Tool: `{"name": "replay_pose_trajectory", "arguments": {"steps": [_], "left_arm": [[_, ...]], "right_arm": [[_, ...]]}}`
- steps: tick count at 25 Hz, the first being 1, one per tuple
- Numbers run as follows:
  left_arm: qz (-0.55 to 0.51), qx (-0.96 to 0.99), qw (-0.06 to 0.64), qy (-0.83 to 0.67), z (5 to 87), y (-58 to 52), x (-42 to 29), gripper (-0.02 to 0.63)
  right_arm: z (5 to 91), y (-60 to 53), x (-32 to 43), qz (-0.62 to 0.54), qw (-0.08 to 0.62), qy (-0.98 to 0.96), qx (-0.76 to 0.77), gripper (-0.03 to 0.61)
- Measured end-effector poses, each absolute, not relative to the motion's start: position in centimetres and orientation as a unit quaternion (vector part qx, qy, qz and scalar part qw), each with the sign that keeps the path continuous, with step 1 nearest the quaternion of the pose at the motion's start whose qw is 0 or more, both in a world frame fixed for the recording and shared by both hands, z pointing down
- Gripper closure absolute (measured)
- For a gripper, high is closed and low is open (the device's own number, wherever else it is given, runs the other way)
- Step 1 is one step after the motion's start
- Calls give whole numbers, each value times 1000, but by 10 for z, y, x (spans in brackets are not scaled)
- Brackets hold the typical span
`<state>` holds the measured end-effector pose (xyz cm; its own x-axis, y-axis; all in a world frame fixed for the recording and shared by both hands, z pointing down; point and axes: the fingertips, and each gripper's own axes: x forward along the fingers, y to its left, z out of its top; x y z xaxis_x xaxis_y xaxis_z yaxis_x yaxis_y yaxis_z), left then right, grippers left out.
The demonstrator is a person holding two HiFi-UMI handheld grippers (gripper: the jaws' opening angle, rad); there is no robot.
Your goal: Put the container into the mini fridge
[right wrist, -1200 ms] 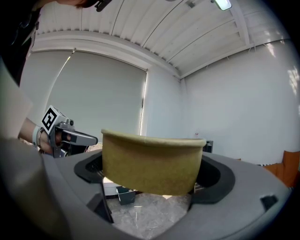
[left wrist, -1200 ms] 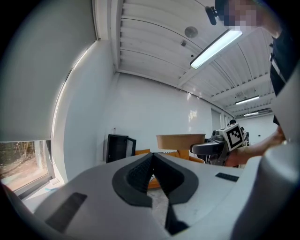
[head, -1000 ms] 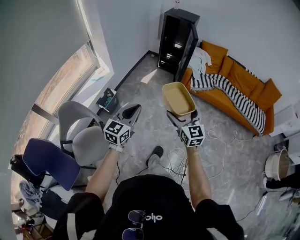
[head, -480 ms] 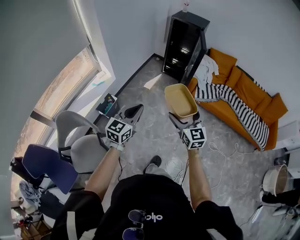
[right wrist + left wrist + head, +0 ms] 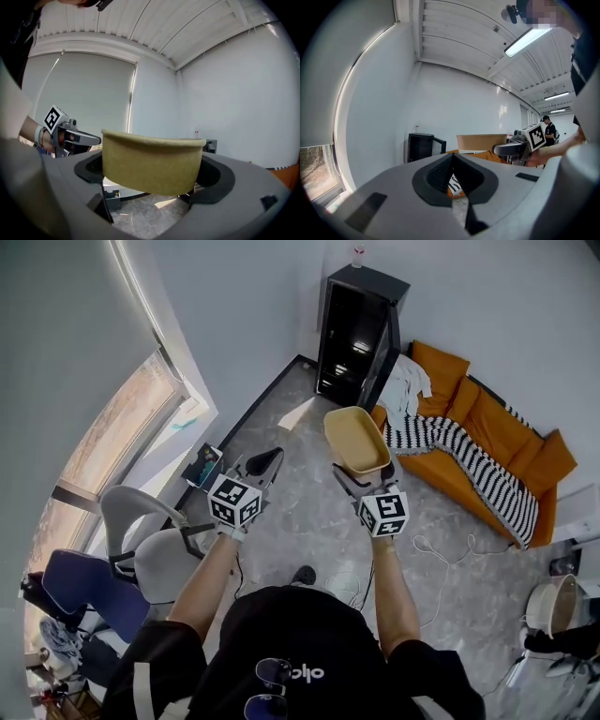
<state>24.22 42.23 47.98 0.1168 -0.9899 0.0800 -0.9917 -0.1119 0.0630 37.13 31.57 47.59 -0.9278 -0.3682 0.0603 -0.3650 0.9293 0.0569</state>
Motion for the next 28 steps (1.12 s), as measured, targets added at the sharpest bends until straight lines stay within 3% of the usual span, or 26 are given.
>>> {"name": "replay_pose_trajectory", "arguments": {"steps": [28], "left_arm": [[-9, 752, 56, -657, 484, 358, 221, 606]], "right_arm": [[472, 257, 350, -18, 31, -981, 190, 25]]}}
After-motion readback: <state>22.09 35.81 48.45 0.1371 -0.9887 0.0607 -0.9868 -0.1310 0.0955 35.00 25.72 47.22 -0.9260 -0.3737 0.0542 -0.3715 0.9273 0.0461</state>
